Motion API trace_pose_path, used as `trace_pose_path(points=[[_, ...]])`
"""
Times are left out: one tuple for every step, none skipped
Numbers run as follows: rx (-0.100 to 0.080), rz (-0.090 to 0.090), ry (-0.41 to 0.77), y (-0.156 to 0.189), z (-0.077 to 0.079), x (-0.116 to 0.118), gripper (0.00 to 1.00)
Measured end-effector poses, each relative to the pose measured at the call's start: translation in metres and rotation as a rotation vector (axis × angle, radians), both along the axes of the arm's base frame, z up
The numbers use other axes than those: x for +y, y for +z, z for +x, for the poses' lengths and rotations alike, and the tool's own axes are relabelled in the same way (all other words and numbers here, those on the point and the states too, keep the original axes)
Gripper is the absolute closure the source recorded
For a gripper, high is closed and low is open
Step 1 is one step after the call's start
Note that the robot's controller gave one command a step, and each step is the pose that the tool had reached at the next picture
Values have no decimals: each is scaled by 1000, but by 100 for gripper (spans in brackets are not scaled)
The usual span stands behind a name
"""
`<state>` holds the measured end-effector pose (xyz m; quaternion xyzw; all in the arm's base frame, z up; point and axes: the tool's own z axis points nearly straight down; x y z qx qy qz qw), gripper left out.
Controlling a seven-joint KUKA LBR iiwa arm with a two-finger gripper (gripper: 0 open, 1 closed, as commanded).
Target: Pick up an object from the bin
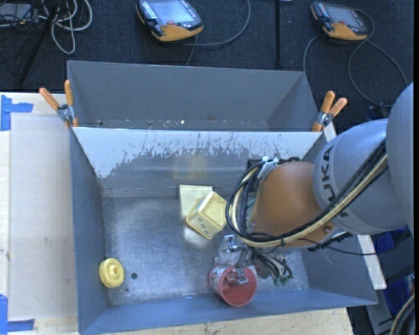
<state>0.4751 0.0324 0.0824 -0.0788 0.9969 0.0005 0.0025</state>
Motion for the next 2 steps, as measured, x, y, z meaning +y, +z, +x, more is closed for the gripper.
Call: trace_pose_path(points=[[0, 0, 0, 0, 0, 0, 100], [2, 0, 0, 4, -1, 0, 100]])
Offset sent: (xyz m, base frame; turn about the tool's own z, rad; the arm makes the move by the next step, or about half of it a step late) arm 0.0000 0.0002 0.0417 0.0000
